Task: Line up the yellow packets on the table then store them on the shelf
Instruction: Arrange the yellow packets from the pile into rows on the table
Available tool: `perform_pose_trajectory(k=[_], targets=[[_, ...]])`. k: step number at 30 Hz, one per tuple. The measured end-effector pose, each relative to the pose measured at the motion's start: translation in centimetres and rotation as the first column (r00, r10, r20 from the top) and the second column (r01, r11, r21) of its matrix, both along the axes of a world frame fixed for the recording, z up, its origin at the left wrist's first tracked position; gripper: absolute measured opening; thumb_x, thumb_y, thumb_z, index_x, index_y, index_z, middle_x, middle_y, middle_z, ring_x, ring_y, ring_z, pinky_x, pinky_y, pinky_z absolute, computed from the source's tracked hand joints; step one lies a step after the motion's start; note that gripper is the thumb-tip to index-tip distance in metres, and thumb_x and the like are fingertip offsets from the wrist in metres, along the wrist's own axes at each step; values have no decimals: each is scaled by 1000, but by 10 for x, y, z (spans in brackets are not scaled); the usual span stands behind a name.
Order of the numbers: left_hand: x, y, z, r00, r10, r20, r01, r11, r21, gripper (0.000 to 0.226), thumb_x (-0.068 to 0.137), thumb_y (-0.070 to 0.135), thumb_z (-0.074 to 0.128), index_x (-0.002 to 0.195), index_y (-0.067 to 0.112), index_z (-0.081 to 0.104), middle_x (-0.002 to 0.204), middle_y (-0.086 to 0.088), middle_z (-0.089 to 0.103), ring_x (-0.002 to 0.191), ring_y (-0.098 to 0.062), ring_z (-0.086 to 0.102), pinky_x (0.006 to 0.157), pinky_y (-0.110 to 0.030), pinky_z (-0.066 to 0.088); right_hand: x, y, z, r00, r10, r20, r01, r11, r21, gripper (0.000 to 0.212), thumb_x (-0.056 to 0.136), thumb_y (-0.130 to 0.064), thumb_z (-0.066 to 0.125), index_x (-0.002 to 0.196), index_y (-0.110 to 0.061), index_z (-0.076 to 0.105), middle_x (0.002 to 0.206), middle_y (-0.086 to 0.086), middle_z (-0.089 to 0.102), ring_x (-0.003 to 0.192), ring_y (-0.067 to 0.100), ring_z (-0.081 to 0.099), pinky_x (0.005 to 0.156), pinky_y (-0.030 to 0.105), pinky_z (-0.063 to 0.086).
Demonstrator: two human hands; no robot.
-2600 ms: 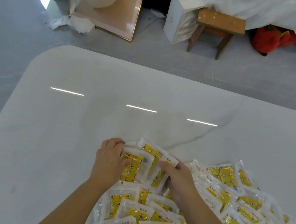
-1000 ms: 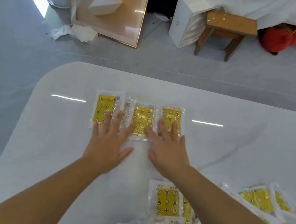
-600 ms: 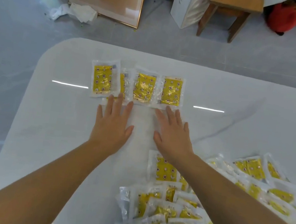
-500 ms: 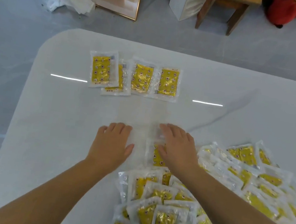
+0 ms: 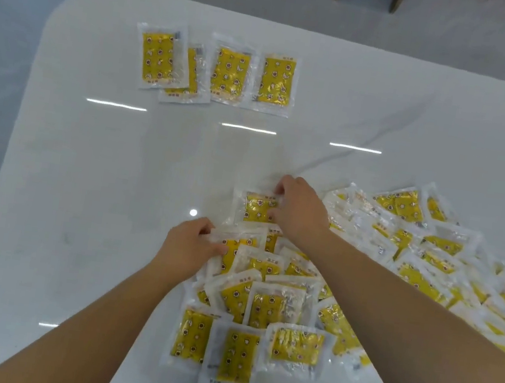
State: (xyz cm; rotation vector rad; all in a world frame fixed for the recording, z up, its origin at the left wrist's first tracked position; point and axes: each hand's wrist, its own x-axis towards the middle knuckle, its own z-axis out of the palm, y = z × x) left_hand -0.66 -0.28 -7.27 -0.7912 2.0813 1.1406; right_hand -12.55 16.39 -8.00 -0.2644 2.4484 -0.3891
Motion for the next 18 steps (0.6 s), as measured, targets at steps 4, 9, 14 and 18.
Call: perform_pose_trajectory(k=[4, 9, 14, 18], targets=[[4, -7, 4, 995, 94, 26, -96, 992, 83, 18, 88, 23, 66, 84, 8, 57, 84, -7, 64, 77, -23, 59, 72, -36, 49, 6, 4, 2, 999, -35, 42, 37, 998, -59, 12, 91, -17, 60, 87, -23, 50, 89, -4, 54, 81, 17, 55, 66, 29, 44], [6, -8, 10, 977, 212, -13, -210, 973, 96, 14, 83, 23, 73, 83, 14, 62, 91, -4, 69, 84, -21, 64, 78, -36, 52, 3, 6, 7, 944, -180, 275, 250, 937, -243, 26, 87, -20, 66, 109, -22, 53, 91, -6, 55, 80, 13, 56, 71, 26, 45], [1, -11, 18, 917, 399, -2, -394, 906, 155, 14, 85, 18, 71, 99, 17, 72, 89, 0, 72, 78, -13, 68, 64, -21, 51, -2, 4, 5, 972, 46, 232, -30, 997, -73, 15, 87, -28, 67, 92, -15, 62, 94, -2, 52, 92, 19, 53, 76, 28, 40], [0, -21, 18, 913, 406, -35, -398, 907, 142, 14, 88, 15, 67, 100, 20, 70, 87, 4, 71, 78, -11, 67, 63, -19, 48, -7, 9, 7, 972, 237, -9, -236, 971, 34, 26, 92, -31, 59, 114, -16, 62, 133, -2, 43, 120, 20, 43, 98, 38, 38]])
